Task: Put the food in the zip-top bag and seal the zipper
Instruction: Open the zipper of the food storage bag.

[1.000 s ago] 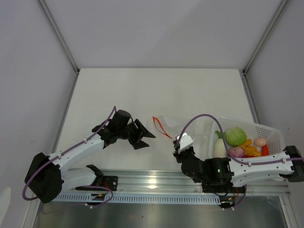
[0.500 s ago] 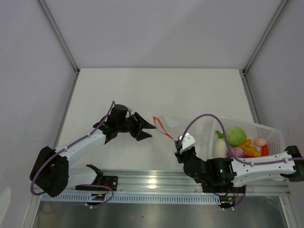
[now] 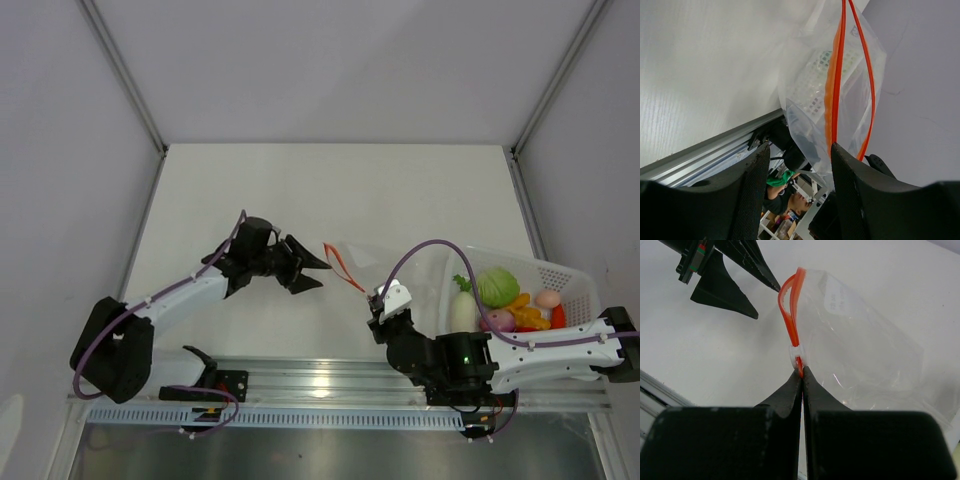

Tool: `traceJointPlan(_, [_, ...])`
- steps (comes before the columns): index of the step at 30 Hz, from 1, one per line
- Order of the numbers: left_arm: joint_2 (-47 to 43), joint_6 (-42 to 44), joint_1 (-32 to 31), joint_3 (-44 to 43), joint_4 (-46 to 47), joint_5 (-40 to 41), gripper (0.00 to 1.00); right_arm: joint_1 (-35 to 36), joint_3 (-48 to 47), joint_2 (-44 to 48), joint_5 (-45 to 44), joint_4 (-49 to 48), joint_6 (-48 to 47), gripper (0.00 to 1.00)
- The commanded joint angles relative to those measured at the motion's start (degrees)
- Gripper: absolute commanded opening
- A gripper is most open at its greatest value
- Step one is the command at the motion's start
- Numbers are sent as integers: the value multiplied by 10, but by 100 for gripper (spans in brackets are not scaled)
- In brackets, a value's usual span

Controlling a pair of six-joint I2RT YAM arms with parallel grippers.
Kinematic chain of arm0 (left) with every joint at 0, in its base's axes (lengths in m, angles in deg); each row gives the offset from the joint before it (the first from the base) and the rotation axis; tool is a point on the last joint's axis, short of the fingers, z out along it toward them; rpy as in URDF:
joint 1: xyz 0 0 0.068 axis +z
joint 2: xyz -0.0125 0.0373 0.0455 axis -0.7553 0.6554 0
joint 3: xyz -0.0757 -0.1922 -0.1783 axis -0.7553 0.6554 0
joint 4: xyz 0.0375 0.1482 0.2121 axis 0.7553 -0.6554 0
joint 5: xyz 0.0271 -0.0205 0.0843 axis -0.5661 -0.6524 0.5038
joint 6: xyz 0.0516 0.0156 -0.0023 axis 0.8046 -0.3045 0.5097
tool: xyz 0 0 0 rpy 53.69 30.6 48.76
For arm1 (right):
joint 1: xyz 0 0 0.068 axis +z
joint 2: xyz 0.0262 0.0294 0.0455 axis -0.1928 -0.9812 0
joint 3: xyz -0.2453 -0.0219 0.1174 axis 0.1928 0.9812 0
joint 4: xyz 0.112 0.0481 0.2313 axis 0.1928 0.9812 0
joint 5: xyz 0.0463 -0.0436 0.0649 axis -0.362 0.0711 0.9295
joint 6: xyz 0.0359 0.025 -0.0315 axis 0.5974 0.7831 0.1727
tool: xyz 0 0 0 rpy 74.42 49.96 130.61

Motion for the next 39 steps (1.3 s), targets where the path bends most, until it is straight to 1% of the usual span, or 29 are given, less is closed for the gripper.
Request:
traceJointPlan(1, [11, -6, -1, -37, 13, -13, 56, 5, -13, 9, -25, -8, 12, 0])
traceJointPlan(10, [44, -14, -3, -57, 24, -19, 56, 5, -15, 5, -20, -13, 8, 0])
traceJointPlan(19, [0, -20, -3, -28, 25, 0, 54, 6, -11, 28, -24, 7, 16, 0])
traceJointPlan(22, [-11, -18, -3, -31, 19, 6, 54, 6, -13, 28, -24, 9, 15, 0])
traceJointPlan(33, [22, -18, -14, -48, 17, 7, 55, 6, -13, 18, -21, -21, 3, 0])
traceJointPlan(36, [42, -24, -23, -61, 21, 5, 54, 6, -15, 8, -19, -32, -3, 0])
traceJointPlan(39, [68, -18, -38, -100, 8, 6, 53, 6, -17, 4, -22, -36, -7, 0])
